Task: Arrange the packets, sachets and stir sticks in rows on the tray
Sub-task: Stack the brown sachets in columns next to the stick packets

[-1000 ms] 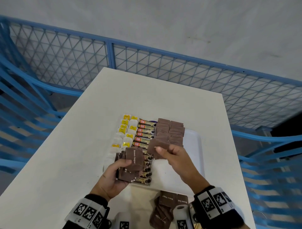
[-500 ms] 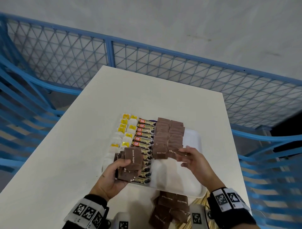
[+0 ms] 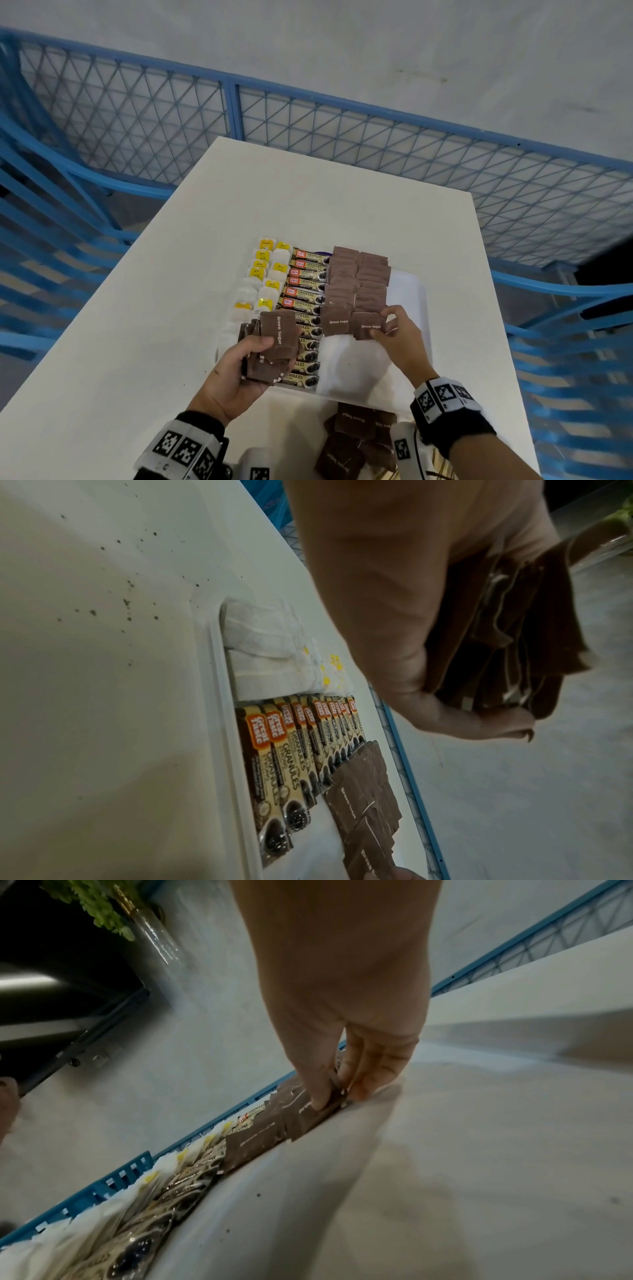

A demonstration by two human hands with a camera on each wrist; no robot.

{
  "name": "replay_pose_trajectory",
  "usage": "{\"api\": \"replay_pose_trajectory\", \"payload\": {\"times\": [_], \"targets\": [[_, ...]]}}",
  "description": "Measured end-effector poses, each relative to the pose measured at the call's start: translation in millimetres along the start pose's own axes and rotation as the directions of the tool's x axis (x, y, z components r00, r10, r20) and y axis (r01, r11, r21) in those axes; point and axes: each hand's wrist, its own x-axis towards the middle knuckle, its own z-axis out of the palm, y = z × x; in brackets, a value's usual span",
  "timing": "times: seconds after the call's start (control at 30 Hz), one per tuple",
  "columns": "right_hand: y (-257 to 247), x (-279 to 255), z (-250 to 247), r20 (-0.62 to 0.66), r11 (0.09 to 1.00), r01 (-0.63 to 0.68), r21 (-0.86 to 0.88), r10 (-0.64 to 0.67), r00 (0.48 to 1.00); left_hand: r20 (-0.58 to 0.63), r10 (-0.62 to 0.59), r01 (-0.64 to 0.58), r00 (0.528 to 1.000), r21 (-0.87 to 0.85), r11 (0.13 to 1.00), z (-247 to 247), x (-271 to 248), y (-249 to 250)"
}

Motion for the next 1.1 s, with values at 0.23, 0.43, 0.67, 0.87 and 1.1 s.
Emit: {"api": "replay_pose_trajectory", "payload": {"times": [0.23,0.43,0.67,0.87,1.1], "targets": [[1,-1,6,-0.049,0.998,0.018,-0.054,-0.02,0.999,0.007,0.002,-0.002,1.0,0.015,1.0,2,0,1],[4,6,9,-0.036,0.997,0.02,-0.069,-0.023,0.999,0.001,-0.006,0.006,1.0,0.015,1.0,2,0,0],[-33,-13,15,-0.192,0.95,0.265,-0.166,-0.294,0.936,-0.001,0.008,-0.008,1.0,0.032,0.999,5,-1,0],[-103,-57,24,0.305,0.926,0.305,0.221,-0.363,0.88,0.028,-0.008,0.004,1.0,0.124,0.992,8,-3,-2],[-107,-72,38,0.365,0.904,0.293,0.311,-0.398,0.842,0.047,-0.019,0.011,0.999,0.162,0.987,7,-9,-1]]}}
